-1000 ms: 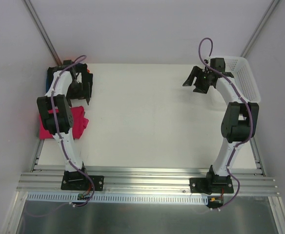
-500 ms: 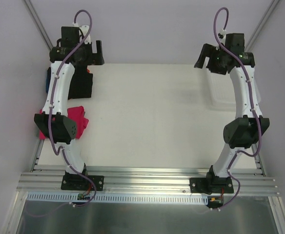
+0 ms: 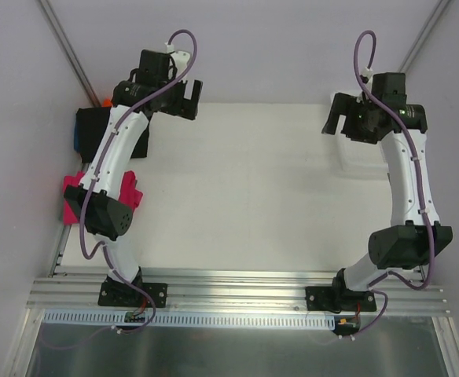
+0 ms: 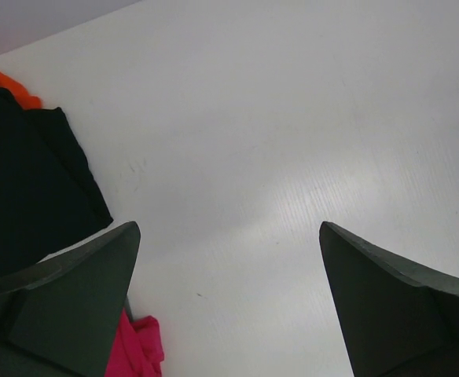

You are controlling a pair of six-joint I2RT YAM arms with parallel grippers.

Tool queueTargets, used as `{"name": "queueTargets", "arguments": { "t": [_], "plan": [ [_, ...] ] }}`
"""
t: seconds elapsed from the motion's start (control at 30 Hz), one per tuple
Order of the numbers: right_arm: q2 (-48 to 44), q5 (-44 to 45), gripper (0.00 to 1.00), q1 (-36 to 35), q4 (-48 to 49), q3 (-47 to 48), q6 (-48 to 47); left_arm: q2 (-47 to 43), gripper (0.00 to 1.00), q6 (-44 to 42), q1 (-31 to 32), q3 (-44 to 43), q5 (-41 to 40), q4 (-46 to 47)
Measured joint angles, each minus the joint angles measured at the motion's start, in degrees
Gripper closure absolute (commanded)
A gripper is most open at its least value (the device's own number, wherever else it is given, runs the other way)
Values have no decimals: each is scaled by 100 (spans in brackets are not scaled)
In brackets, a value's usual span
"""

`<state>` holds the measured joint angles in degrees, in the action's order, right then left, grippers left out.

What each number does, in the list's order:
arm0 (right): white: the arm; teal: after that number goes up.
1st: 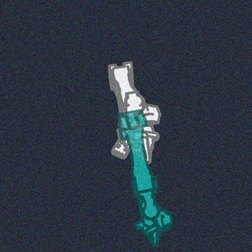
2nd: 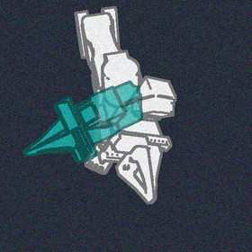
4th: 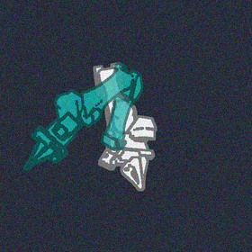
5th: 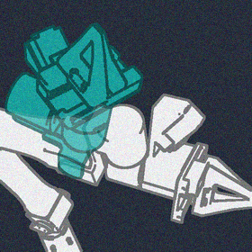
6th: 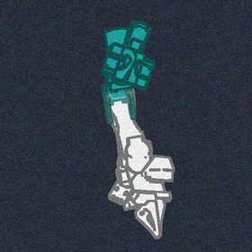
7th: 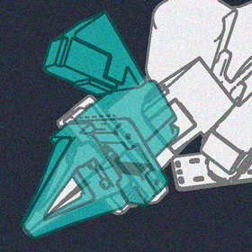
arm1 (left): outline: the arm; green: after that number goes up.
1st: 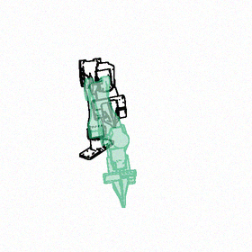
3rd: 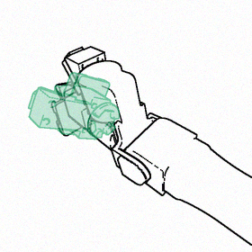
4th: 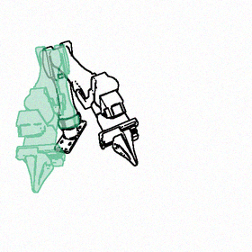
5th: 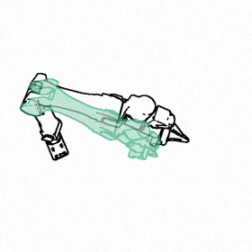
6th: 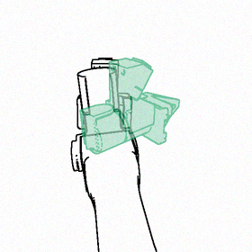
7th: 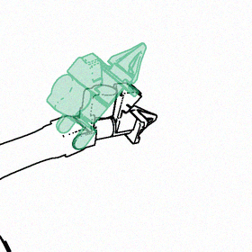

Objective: Fold and stack the t-shirts
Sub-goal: Neatly place the folded tshirt to the corner

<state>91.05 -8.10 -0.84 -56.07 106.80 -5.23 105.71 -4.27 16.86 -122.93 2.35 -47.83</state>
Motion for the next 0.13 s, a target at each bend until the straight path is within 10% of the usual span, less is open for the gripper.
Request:
{"name": "queueTargets", "arguments": {
  "t": [0.13],
  "plan": [
    [-177, 15, 3, -4, -37, -155, -98, -271, 1, 7, -4, 280, -9, 0]
  ]
}}
